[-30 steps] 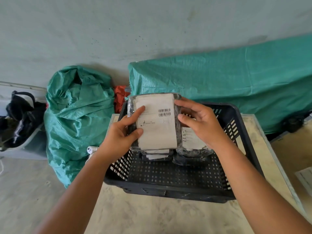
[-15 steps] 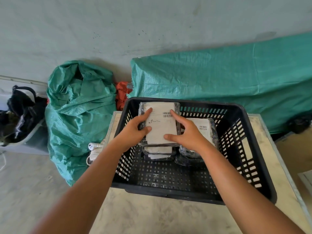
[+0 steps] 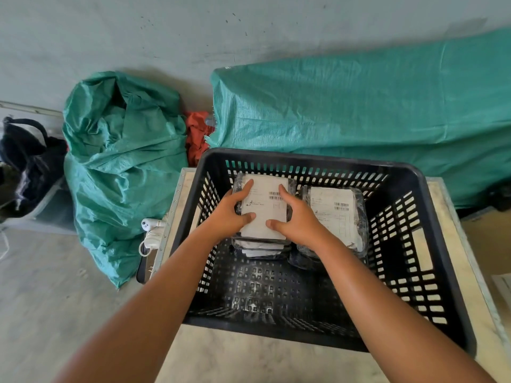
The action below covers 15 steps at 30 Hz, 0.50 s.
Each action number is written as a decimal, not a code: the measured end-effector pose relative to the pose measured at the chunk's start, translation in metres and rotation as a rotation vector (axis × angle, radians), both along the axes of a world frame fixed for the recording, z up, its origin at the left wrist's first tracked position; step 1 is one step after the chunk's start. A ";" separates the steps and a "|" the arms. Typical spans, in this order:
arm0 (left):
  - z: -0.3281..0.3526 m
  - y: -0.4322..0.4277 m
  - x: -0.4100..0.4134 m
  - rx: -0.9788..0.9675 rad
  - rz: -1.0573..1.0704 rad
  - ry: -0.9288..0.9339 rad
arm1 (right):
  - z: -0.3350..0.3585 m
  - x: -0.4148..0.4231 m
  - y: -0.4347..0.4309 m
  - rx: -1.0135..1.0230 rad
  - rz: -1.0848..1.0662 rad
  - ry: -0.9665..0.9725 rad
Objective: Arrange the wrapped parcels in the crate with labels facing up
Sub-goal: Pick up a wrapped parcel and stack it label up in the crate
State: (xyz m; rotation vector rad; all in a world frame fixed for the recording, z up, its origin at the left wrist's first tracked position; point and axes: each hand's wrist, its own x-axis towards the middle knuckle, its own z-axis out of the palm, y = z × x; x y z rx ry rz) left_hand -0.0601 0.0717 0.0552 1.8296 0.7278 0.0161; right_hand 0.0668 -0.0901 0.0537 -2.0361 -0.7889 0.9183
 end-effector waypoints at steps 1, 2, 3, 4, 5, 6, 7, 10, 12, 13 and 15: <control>-0.004 -0.001 0.001 0.001 -0.003 0.012 | -0.003 -0.001 0.000 -0.029 0.010 -0.024; -0.008 -0.002 0.003 0.007 -0.010 0.027 | -0.005 -0.003 0.000 -0.057 0.017 -0.046; -0.012 -0.002 0.003 0.018 -0.018 0.043 | -0.008 -0.004 0.000 -0.076 0.019 -0.064; -0.016 -0.003 0.004 0.029 -0.025 0.060 | -0.010 -0.004 0.001 -0.089 0.018 -0.077; -0.019 -0.003 0.005 0.038 -0.030 0.075 | -0.011 -0.005 0.001 -0.097 0.017 -0.089; -0.022 -0.002 0.006 0.044 -0.032 0.087 | -0.012 -0.005 0.002 -0.104 0.017 -0.099; -0.024 -0.002 0.006 0.050 -0.034 0.095 | -0.014 -0.005 0.002 -0.110 0.019 -0.104; -0.028 0.001 0.007 0.041 -0.045 0.119 | -0.015 -0.003 0.004 -0.132 0.028 -0.097; -0.029 0.002 0.007 0.034 -0.049 0.113 | -0.016 -0.002 0.006 -0.148 0.032 -0.087; -0.029 0.002 0.006 0.029 -0.046 0.099 | -0.016 -0.001 0.007 -0.156 0.033 -0.084; -0.030 0.003 0.005 -0.004 -0.032 0.069 | -0.016 -0.002 0.008 -0.171 0.032 -0.087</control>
